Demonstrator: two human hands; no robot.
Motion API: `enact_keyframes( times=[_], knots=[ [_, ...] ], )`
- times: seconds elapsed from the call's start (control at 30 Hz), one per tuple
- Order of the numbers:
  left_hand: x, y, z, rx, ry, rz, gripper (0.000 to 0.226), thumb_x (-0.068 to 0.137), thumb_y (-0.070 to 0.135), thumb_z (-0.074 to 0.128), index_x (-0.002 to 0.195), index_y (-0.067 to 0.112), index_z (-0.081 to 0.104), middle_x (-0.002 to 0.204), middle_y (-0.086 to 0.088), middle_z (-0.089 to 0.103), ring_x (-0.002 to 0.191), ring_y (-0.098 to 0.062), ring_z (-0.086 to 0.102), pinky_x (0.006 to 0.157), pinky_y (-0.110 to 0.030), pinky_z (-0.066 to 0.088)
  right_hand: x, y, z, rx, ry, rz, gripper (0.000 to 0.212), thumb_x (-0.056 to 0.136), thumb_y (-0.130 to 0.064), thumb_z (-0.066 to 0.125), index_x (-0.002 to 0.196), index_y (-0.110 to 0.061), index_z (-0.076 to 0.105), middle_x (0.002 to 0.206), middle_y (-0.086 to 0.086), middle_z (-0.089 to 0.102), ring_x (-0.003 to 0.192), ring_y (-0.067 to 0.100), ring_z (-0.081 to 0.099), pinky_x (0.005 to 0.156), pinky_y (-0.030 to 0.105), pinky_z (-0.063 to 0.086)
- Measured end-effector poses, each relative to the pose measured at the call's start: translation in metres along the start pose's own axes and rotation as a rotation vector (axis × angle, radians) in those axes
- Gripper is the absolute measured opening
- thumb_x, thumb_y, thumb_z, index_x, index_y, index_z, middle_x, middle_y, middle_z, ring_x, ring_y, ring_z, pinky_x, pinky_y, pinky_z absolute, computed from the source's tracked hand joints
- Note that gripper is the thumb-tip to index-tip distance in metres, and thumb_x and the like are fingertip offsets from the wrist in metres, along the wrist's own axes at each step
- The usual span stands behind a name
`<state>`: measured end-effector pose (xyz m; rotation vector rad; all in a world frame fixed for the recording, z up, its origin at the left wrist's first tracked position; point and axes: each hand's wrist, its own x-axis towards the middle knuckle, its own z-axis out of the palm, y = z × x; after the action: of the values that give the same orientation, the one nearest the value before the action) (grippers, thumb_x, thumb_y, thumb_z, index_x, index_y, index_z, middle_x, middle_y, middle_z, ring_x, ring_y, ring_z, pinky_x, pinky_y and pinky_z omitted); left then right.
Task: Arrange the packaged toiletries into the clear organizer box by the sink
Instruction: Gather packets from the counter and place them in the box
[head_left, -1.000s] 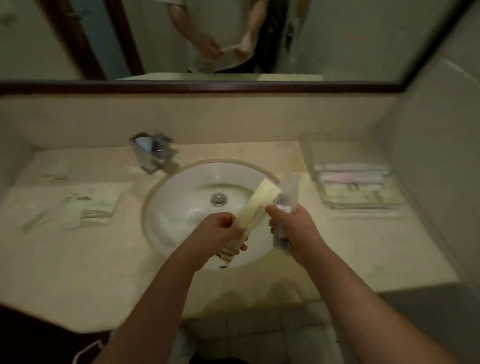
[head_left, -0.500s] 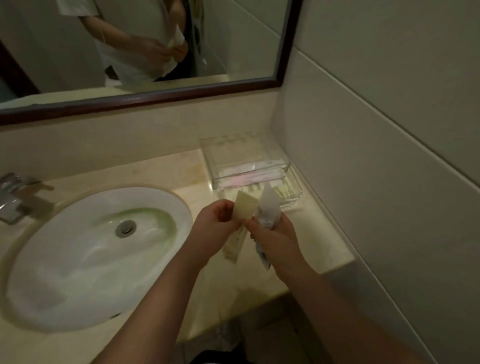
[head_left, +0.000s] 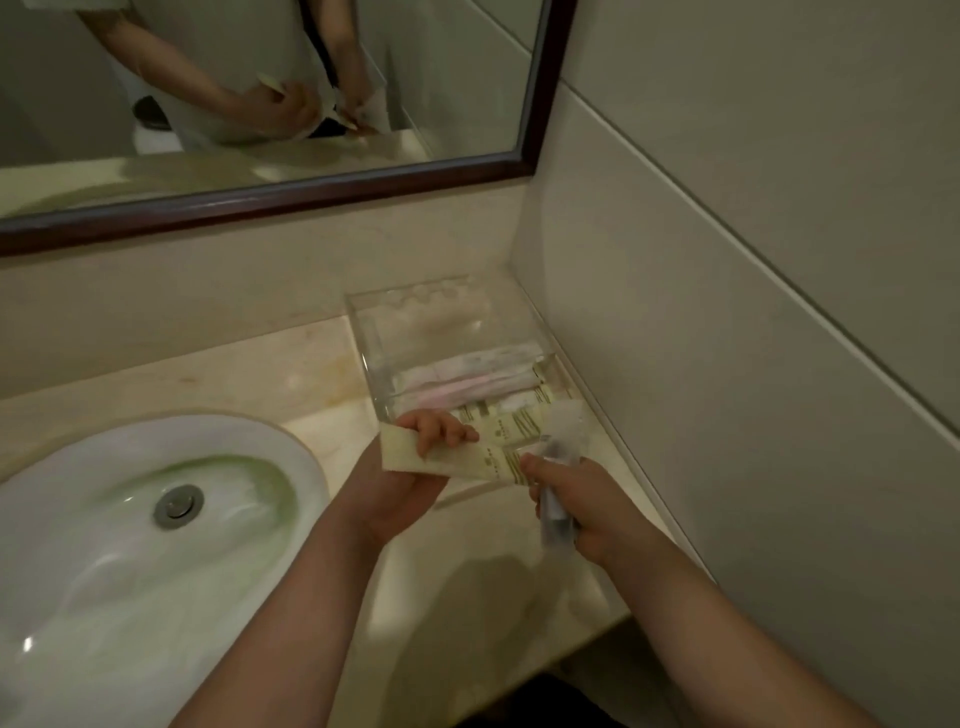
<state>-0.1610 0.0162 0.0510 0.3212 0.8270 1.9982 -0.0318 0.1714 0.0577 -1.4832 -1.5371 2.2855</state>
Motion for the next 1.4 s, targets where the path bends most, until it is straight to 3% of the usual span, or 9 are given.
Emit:
enact_keyframes(
  times=[0.23, 0.3, 0.43, 0.57, 0.7, 0.9, 1.07, 1.23, 1.4],
  knots=[
    [0.012, 0.01, -0.003, -0.109, 0.23, -0.06, 0.008, 0.07, 0.011, 0.063, 0.07, 0.008, 0.07, 0.104, -0.019, 0.069, 0.101, -0.035, 0.064, 0.091, -0.045, 0.051, 0.039, -0.018, -0.011, 0.114, -0.013, 0.013, 0.01, 0.083, -0.005, 0.071, 0.088, -0.007, 0.062, 0.055, 0.0, 0.06, 0.042, 0.007, 0.054, 0.041, 0.02, 0.046],
    [0.013, 0.014, -0.008, -0.154, 0.314, -0.102, 0.03, 0.08, 0.019, 0.049, 0.086, 0.0, 0.072, 0.106, -0.021, 0.07, 0.099, -0.034, 0.066, 0.086, -0.043, 0.054, 0.05, -0.022, -0.017, 0.095, 0.035, 0.021, 0.012, 0.084, -0.007, 0.071, 0.091, -0.004, 0.062, 0.053, -0.001, 0.059, 0.04, 0.006, 0.054, 0.041, 0.02, 0.045],
    [0.022, 0.011, -0.013, 0.441, 0.549, -0.127, 0.017, 0.093, 0.007, 0.055, 0.101, -0.001, 0.068, 0.098, -0.019, 0.068, 0.085, -0.023, 0.068, 0.066, -0.028, 0.059, 0.069, -0.033, -0.025, -0.002, 0.143, -0.018, 0.02, 0.079, -0.014, 0.077, 0.09, -0.004, 0.063, 0.063, 0.0, 0.065, 0.054, 0.01, 0.061, 0.056, 0.025, 0.05],
    [0.036, -0.004, -0.026, 0.867, 0.784, -0.067, 0.014, 0.081, 0.001, 0.069, 0.072, 0.011, 0.063, 0.066, -0.003, 0.058, 0.061, -0.019, 0.057, 0.058, -0.028, 0.052, 0.081, -0.056, -0.015, -0.16, 0.243, -0.169, 0.042, 0.076, -0.014, 0.079, 0.11, -0.006, 0.056, 0.101, 0.004, 0.063, 0.085, 0.022, 0.065, 0.08, 0.036, 0.056],
    [0.036, -0.019, -0.03, 1.292, 0.863, -0.13, 0.014, 0.074, 0.013, 0.07, 0.068, 0.022, 0.061, 0.07, 0.007, 0.063, 0.07, -0.019, 0.061, 0.068, -0.03, 0.048, 0.089, -0.057, -0.008, -0.641, 0.285, -0.326, 0.037, 0.074, -0.027, 0.078, 0.106, -0.016, 0.062, 0.105, 0.004, 0.069, 0.088, 0.023, 0.065, 0.073, 0.03, 0.051],
    [0.029, -0.037, -0.031, 1.731, 0.839, -0.125, 0.009, 0.078, 0.018, 0.061, 0.086, 0.019, 0.064, 0.075, -0.003, 0.067, 0.073, -0.025, 0.061, 0.058, -0.033, 0.049, 0.095, -0.039, -0.006, -1.12, 0.316, -0.426, 0.031, 0.075, -0.035, 0.069, 0.104, -0.027, 0.062, 0.1, -0.002, 0.071, 0.09, 0.023, 0.067, 0.066, 0.026, 0.043],
    [0.03, -0.036, -0.033, 1.836, 0.819, -0.079, 0.019, 0.079, 0.019, 0.067, 0.098, 0.016, 0.066, 0.081, -0.007, 0.069, 0.081, -0.027, 0.06, 0.067, -0.037, 0.05, 0.092, -0.041, -0.004, -1.21, 0.227, -0.578, 0.036, 0.079, -0.039, 0.068, 0.11, -0.026, 0.056, 0.113, -0.007, 0.067, 0.098, 0.021, 0.066, 0.072, 0.029, 0.047],
    [0.028, -0.037, -0.032, 1.82, 0.829, -0.051, 0.023, 0.076, 0.018, 0.071, 0.098, 0.016, 0.064, 0.085, -0.005, 0.068, 0.081, -0.026, 0.058, 0.068, -0.038, 0.049, 0.099, -0.048, 0.025, -1.462, -0.116, -0.941, 0.039, 0.081, -0.028, 0.067, 0.117, -0.02, 0.056, 0.113, 0.004, 0.062, 0.099, 0.027, 0.061, 0.078, 0.035, 0.048],
    [0.02, -0.044, -0.031, 1.707, 0.87, 0.054, 0.04, 0.073, 0.01, 0.067, 0.112, 0.013, 0.058, 0.098, -0.008, 0.06, 0.09, -0.027, 0.055, 0.077, -0.04, 0.049, 0.115, -0.044, 0.056, -1.678, -0.25, -1.078, 0.04, 0.081, -0.027, 0.061, 0.12, -0.02, 0.056, 0.118, 0.007, 0.06, 0.11, 0.03, 0.051, 0.088, 0.039, 0.037]
  ],
)
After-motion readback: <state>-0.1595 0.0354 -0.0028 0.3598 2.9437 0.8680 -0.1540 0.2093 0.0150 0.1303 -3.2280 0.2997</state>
